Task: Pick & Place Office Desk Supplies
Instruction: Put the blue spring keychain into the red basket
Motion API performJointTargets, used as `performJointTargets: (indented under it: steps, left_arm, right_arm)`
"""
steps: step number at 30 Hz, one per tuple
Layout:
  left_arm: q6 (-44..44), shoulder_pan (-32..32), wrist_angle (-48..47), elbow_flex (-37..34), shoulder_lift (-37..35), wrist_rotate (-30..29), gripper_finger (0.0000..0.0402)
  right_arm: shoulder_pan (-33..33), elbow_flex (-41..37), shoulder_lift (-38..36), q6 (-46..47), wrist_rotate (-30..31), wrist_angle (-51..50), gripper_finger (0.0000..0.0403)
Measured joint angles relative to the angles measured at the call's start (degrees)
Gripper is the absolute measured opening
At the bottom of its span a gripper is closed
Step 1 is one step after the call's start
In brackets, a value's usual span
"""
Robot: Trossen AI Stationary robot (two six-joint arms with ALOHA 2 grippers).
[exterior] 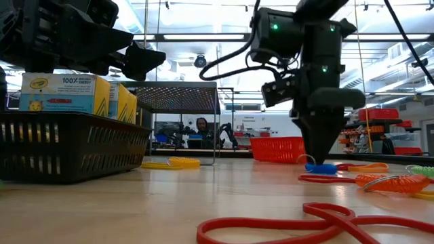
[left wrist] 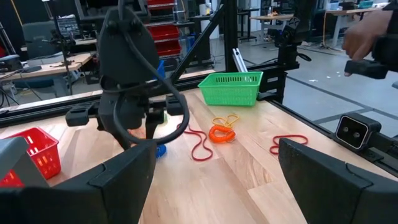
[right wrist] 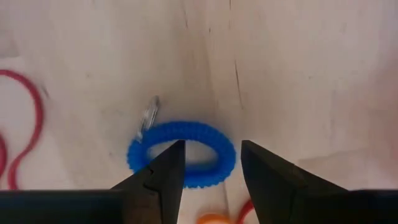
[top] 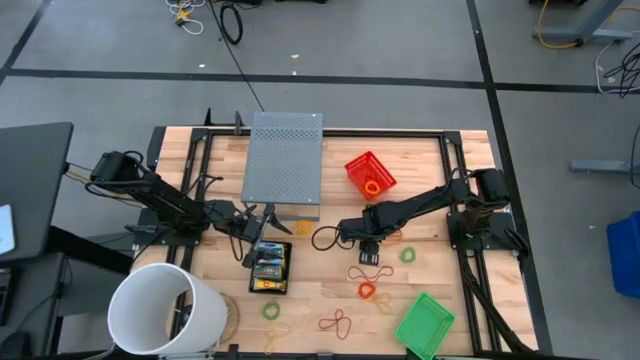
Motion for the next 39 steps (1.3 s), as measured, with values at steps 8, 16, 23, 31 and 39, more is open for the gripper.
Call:
performJointTargets:
  steps: [8,16,23,31,39]
  left_arm:
    - [0.0,0.0,0.0,0.0,0.0,0.0,0.0339]
    - [0.0,0.0,0.01,0.0,0.0,0.0,0.0339]
    - [0.0,0.0,0.02,0.0,0.0,0.0,0.0339]
    - [0.0,0.0,0.04,0.0,0.0,0.0,0.0339]
    - [0.0,0.0,0.04,0.0,0.0,0.0,0.0339]
  right_arm:
    - [-0.46,-2.75,-0.31,-0.11,0.97,1.52,0.0161]
    - [-0.36,-3.34,-0.28,-1.11,0.42,3.15,0.0029]
    - [1.49,-2.51,-0.08,-1.22,3.82,2.89,0.0008]
    - [3.06,3.22,0.28,0.16,14.63,-2.6,0.0004]
    - [2.82,6.83,0.17,1.97,31.44,-8.97,0.0004]
